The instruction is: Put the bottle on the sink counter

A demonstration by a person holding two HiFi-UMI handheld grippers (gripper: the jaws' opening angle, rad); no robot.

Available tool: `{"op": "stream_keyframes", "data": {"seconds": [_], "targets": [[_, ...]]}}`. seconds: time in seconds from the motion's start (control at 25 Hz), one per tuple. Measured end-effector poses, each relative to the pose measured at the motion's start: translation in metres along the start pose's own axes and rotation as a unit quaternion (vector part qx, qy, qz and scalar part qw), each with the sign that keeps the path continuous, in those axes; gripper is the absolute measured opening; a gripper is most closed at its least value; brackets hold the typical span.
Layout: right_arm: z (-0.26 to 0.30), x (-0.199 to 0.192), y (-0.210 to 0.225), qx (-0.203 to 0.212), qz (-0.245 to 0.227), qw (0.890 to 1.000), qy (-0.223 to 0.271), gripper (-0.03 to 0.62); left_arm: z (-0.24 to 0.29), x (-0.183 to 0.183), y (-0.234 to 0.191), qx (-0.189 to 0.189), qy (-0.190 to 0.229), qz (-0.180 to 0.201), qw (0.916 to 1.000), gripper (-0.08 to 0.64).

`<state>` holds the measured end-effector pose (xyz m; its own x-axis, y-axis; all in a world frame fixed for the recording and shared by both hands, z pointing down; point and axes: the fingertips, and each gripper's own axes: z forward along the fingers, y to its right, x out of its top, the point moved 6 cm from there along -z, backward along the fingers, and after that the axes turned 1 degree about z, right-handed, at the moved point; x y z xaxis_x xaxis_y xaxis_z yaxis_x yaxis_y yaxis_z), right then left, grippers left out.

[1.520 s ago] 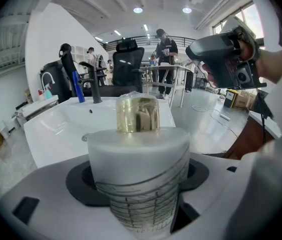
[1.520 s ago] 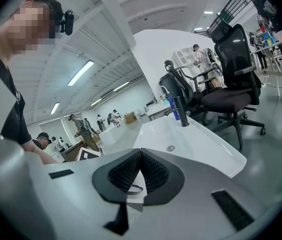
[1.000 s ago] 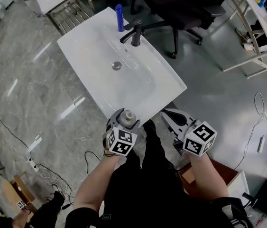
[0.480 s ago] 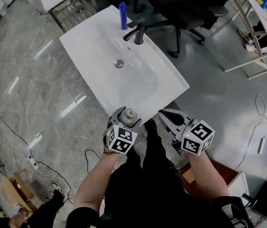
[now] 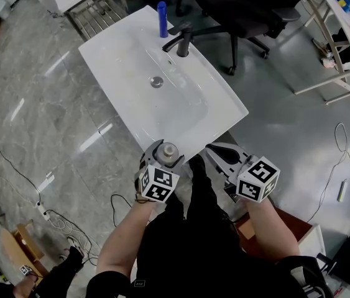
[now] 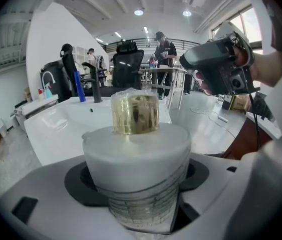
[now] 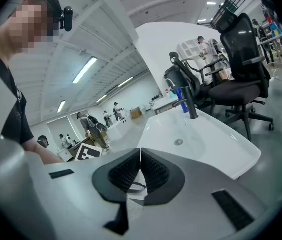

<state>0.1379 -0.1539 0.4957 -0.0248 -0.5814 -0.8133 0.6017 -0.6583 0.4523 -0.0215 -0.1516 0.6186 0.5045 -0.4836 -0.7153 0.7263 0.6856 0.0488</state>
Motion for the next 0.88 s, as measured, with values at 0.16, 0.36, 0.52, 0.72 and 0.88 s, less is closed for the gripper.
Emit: {"op": "stream_keyframes", "data": {"seconds": [0.16,0.36,0.52,0.72,0.88], "targets": [[-0.001,0.000,0.001,-0.001,0.002,1.000,-0.001,0.015,-0.003,-0.004,0.001,0.001,-0.003,-0.004,1.0000,0.337],[0.000,-0.001,0.003,0.000,0.002,1.000,-0.002,0.015,-0.005,-0.009,0.001,0.003,-0.006,-0.008,0.9999,0.337],[0.002,0.001,0.002,0.000,0.003,1.000,-0.001,0.015,-0.007,-0.009,0.003,0.002,-0.012,-0.012,0.9998,0.337],[0.002,0.002,0.003,-0.001,0.004,1.000,-0.002,0.015,-0.009,-0.011,0.004,-0.001,-0.013,-0.018,0.9997,0.336],[0.002,0.005,0.003,-0.003,0.004,1.000,-0.001,0.015,-0.007,-0.008,0.004,-0.006,-0.019,-0.020,0.9996,0.337]]}}
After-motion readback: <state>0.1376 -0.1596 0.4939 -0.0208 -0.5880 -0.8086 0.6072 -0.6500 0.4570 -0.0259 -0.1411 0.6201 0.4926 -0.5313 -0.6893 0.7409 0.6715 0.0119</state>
